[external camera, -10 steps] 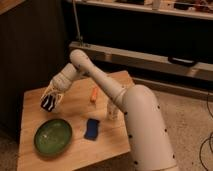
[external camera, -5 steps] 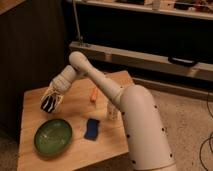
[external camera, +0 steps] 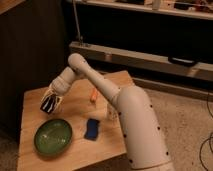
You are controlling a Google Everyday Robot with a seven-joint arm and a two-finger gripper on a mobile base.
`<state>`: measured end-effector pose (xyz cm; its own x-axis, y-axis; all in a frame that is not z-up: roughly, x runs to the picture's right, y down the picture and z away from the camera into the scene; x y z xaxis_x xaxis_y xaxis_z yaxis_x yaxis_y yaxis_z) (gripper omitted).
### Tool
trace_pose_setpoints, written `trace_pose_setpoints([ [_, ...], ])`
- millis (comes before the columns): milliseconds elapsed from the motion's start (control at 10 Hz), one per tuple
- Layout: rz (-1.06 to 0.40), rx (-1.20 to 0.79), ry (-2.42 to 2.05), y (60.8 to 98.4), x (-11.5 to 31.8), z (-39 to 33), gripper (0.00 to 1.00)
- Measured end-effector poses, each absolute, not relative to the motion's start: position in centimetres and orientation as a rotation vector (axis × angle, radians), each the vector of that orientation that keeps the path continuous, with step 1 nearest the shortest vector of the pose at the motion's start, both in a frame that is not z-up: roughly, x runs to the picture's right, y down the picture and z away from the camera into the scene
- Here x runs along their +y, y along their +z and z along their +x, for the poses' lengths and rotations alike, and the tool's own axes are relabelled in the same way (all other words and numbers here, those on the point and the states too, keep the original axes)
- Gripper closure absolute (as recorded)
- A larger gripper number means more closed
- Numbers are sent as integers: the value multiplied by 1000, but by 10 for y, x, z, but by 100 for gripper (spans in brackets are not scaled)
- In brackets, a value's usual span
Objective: Place the eraser in the ceramic cup
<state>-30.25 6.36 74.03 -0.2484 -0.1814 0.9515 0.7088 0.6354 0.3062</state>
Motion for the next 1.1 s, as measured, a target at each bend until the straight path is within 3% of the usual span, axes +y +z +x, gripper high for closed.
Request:
trace_pose_setpoints([
  [1100, -479, -1625, -841, 757, 28, -296, 100],
])
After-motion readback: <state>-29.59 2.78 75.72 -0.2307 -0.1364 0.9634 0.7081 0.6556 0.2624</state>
